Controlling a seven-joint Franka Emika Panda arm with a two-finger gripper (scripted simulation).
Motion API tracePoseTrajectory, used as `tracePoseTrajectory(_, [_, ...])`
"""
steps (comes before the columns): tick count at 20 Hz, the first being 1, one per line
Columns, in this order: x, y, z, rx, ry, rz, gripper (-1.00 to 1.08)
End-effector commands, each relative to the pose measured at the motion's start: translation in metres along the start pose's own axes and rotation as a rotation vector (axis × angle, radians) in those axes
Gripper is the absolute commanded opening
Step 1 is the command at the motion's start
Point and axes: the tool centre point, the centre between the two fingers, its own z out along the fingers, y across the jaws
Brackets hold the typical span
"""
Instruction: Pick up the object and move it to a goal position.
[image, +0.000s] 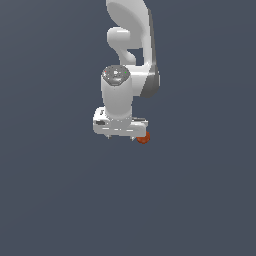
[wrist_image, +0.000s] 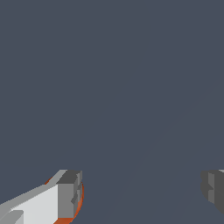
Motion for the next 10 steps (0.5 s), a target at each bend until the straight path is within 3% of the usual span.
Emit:
tracePoseTrajectory(1, [-0.004, -0.006, 0.003, 0.000, 0.000, 0.028, 1.00])
tracePoseTrajectory(10, [-0.027, -0.038, 0.019, 0.002, 0.002, 0.183, 1.00])
